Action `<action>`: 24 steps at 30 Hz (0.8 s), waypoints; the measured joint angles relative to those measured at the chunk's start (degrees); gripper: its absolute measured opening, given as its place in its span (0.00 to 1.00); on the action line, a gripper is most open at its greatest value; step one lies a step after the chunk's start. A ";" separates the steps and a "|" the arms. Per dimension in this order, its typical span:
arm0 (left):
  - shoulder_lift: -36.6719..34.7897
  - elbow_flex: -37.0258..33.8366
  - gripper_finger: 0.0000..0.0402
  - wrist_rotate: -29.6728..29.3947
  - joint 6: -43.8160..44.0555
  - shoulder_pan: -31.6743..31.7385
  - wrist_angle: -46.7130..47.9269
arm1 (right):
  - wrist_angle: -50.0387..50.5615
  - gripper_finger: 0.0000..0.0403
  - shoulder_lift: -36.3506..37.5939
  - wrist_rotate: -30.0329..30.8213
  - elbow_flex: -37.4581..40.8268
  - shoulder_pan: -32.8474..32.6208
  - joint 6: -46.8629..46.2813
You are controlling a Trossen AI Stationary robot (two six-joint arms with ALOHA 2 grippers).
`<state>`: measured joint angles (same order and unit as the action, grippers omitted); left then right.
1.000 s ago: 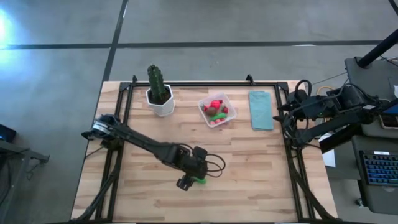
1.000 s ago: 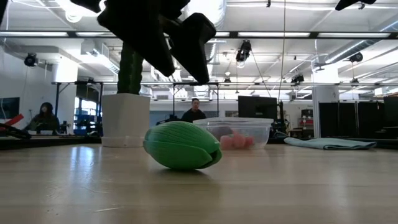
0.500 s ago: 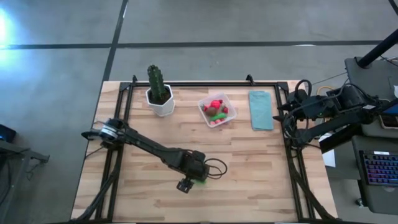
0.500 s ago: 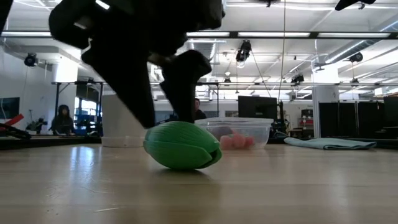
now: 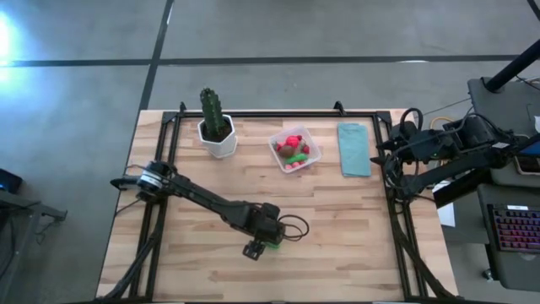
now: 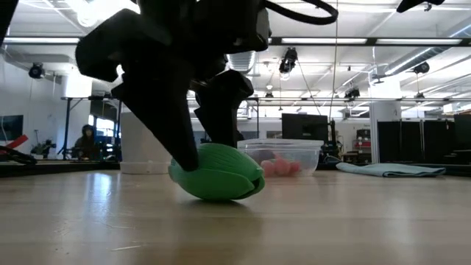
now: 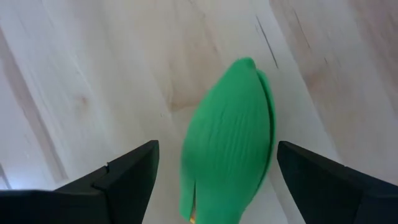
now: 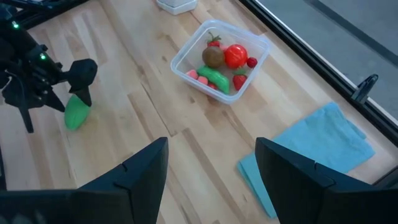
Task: Pick and placing Produce into tupperware
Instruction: Put the corn into the transparent bin
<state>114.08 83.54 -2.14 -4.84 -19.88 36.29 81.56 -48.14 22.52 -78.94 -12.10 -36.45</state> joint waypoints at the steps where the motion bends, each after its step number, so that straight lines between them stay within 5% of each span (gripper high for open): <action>1: 0.00 -0.18 0.77 -0.01 0.02 0.00 0.19 | -0.01 0.58 0.00 -0.01 0.00 0.00 0.00; 24: 0.05 -3.96 0.76 -1.35 3.50 0.43 -3.97 | 0.00 0.58 0.00 0.00 0.00 0.00 0.02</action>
<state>114.14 79.58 -3.49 -1.34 -19.45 32.32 81.56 -48.14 22.52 -78.94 -12.10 -36.43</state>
